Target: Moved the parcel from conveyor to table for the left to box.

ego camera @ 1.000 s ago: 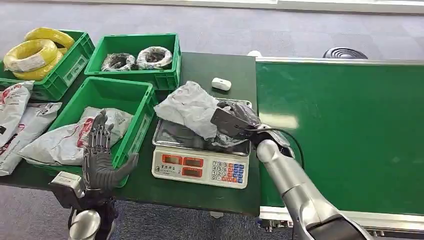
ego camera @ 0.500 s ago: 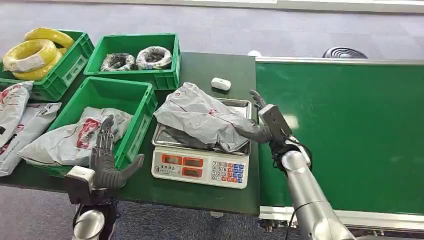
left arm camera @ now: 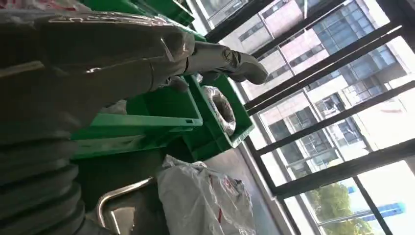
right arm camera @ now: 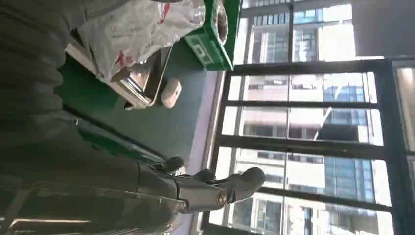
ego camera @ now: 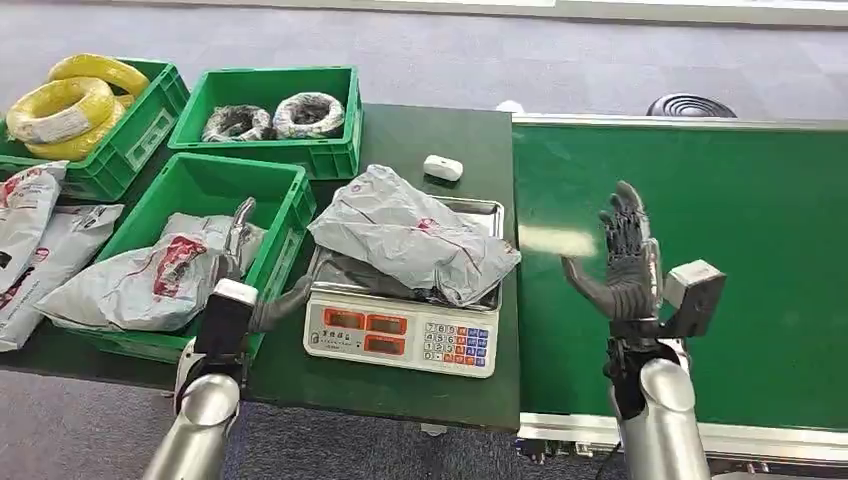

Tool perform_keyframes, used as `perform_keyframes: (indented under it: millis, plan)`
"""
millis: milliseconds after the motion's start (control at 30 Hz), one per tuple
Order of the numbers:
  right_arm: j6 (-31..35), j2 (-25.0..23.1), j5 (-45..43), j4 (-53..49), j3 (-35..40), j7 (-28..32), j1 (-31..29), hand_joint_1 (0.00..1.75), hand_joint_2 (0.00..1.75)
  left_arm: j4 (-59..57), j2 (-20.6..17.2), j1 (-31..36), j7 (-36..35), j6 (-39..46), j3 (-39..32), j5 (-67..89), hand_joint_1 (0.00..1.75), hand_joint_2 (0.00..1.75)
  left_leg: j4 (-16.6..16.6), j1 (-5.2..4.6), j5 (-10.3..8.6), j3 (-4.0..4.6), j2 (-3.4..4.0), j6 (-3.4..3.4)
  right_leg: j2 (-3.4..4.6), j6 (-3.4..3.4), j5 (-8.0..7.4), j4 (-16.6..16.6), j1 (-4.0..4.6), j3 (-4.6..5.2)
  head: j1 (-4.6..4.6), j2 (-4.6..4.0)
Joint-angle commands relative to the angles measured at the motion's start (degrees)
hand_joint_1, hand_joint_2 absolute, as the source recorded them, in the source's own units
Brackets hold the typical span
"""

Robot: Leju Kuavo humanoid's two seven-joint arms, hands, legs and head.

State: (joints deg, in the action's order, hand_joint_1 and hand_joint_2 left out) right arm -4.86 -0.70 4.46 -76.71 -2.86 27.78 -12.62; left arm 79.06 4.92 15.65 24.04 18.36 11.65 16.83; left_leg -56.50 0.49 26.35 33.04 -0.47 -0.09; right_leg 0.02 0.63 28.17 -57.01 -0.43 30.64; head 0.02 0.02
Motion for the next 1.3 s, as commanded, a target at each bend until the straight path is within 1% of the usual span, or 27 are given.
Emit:
perform_keyframes:
  millis: [33,100,133,167,200,300,400,467,567,633,733,800,900,1067,1133,1167,1200,1233,1267,1300]
  plan:
    - [8.56,-2.84,3.91,-13.9,-1.85,1.64,14.79,0.0,1.75,-14.72,-0.81,13.69,-2.99,3.25,6.84,7.51,0.0,1.75,0.05,0.03,-0.09,0.04,-0.33,-0.03,-0.41,-0.04,0.03,0.06,0.03,-0.1,0.02,0.0]
    - [10.15,-3.96,5.03,-13.86,0.64,2.08,17.57,0.0,1.75,-19.87,0.57,19.22,-5.86,2.08,8.4,10.03,0.0,1.75,0.07,0.07,-0.15,0.08,-0.6,-0.04,-0.67,-0.06,0.05,0.1,0.07,-0.1,0.04,0.0]
    - [9.93,-3.76,5.27,-12.92,1.67,1.81,17.65,0.0,1.75,-21.72,1.1,21.22,-6.49,0.85,8.85,10.25,0.0,1.75,0.0,0.12,-0.13,0.11,-0.67,-0.04,-0.72,-0.06,0.07,0.08,0.11,-0.06,0.0,0.0]
    - [11.06,-3.92,6.46,-11.86,2.28,2.06,17.36,0.0,1.75,-25.21,2.08,23.87,-7.35,-0.52,9.56,10.81,0.0,1.75,-0.01,0.08,-0.07,0.04,-0.53,-0.02,-0.55,-0.03,0.06,0.05,0.06,-0.06,0.02,0.0]
    - [11.39,-3.86,6.55,-11.24,2.55,2.21,16.97,0.0,1.75,-26.62,2.76,25.01,-7.52,-0.34,9.54,11.13,0.0,1.75,-0.03,0.13,-0.11,0.12,-0.59,-0.03,-0.6,-0.05,0.02,0.05,0.11,-0.05,0.0,0.0]
    - [11.35,-3.55,6.57,-11.24,2.38,2.18,16.43,0.0,1.75,-26.95,2.79,24.72,-7.3,0.09,9.61,11.21,0.0,1.75,-0.02,0.04,-0.06,0.06,-0.2,0.0,-0.21,-0.01,-0.01,-0.02,0.04,-0.01,0.0,0.0]
    - [11.38,-3.54,6.52,-11.45,2.13,2.06,16.32,0.0,1.75,-27.24,2.21,24.77,-7.6,-0.38,10.62,12.43,0.0,1.75,0.03,0.02,-0.05,0.0,-0.03,0.0,-0.11,-0.04,-0.05,0.03,0.02,-0.04,0.0,0.0]
    - [11.53,-5.06,4.75,-12.15,0.84,2.47,16.17,0.0,1.75,-30.93,3.99,27.45,-9.0,-2.65,11.5,13.2,0.0,1.75,0.02,0.03,-0.04,0.0,-0.01,0.0,-0.1,-0.05,-0.05,0.04,0.02,-0.04,0.02,0.0]
    - [10.98,-5.51,5.43,-13.66,0.82,2.34,15.27,0.0,1.75,-40.09,7.88,33.05,-9.59,-3.9,13.23,14.39,0.0,1.75,-0.08,0.07,-0.07,0.13,-0.25,-0.01,-0.34,-0.06,-0.01,-0.04,0.04,0.05,0.02,0.0]
    - [10.88,-5.06,4.91,-14.17,0.94,2.42,14.69,0.0,1.75,-44.54,10.01,35.22,-10.02,-5.37,14.46,14.63,0.0,1.75,-0.1,0.05,-0.11,0.19,-0.31,0.0,-0.4,-0.05,-0.03,-0.04,0.02,0.1,0.02,0.0]
    - [11.05,-5.36,4.64,-13.85,1.08,2.42,13.64,0.0,1.75,-49.63,12.34,36.38,-11.74,-8.04,16.62,15.8,0.0,1.75,-0.06,0.02,-0.06,0.12,-0.14,0.01,-0.17,-0.03,-0.06,-0.02,-0.01,0.07,-0.02,0.0]
    - [11.16,-5.77,4.67,-13.63,1.28,2.41,13.31,0.0,1.75,-52.73,13.27,36.52,-12.41,-9.6,18.2,16.96,0.0,1.75,-0.03,0.0,-0.07,0.08,-0.09,0.01,-0.17,-0.02,-0.08,0.01,-0.01,0.03,0.0,0.0]
    - [11.34,-6.57,4.66,-14.26,0.84,2.47,13.22,0.0,1.75,-56.22,14.15,35.78,-12.46,-9.93,19.83,18.25,0.0,1.75,-0.01,-0.01,-0.03,0.0,-0.08,0.0,-0.12,-0.03,-0.05,0.02,-0.02,-0.02,0.02,0.0]
    - [10.97,-6.74,4.34,-14.59,0.48,2.35,13.15,0.0,1.75,-57.27,14.84,35.4,-12.35,-10.23,19.73,17.8,0.0,1.75,0.01,-0.01,-0.03,0.02,0.05,-0.02,-0.02,-0.05,-0.08,0.03,0.0,0.04,0.02,0.0]
    - [10.77,-7.03,4.39,-14.45,0.36,2.33,13.11,0.0,1.75,-57.58,15.08,34.5,-13.39,-11.28,21.71,17.9,0.0,1.75,-0.01,-0.01,-0.02,0.03,0.02,-0.01,-0.04,-0.04,-0.06,0.0,-0.01,0.05,0.0,0.0]
    - [10.6,-7.17,4.51,-14.4,0.25,2.44,13.07,0.0,1.75,-57.86,15.08,34.32,-14.46,-11.38,23.97,17.78,0.07,1.75,0.02,-0.01,-0.04,0.02,0.05,-0.01,-0.02,-0.04,-0.09,0.03,-0.01,0.05,0.0,0.0]
    - [10.48,-7.27,4.63,-14.31,0.11,2.54,13.0,0.0,1.75,-58.39,15.08,34.05,-15.14,-11.24,26.21,17.35,1.13,1.75,0.02,-0.02,-0.03,0.0,0.04,-0.01,-0.02,-0.04,-0.07,0.03,-0.01,0.03,0.0,0.0]
    - [10.47,-7.26,4.75,-14.18,0.06,2.6,12.92,0.0,1.75,-59.1,15.08,33.95,-15.61,-11.78,28.22,17.65,1.57,1.75,0.0,0.0,-0.02,0.01,0.04,-0.01,-0.02,-0.03,-0.07,0.02,0.0,0.03,0.0,0.0]
    - [10.47,-7.21,4.78,-13.98,0.0,2.6,12.81,0.0,1.75,-59.47,15.08,33.68,-16.03,-11.72,29.33,18.07,1.69,1.75,0.04,-0.01,-0.05,-0.01,0.04,0.0,-0.03,-0.03,-0.1,0.07,-0.01,0.0,0.0,0.0]
    - [10.46,-7.13,4.81,-13.79,-0.05,2.62,12.72,0.0,1.75,-59.67,15.08,33.26,-15.95,-11.37,29.66,17.85,1.71,1.75,0.02,-0.01,-0.04,0.01,0.04,0.0,-0.02,-0.03,-0.09,0.04,-0.01,0.02,0.0,0.0]
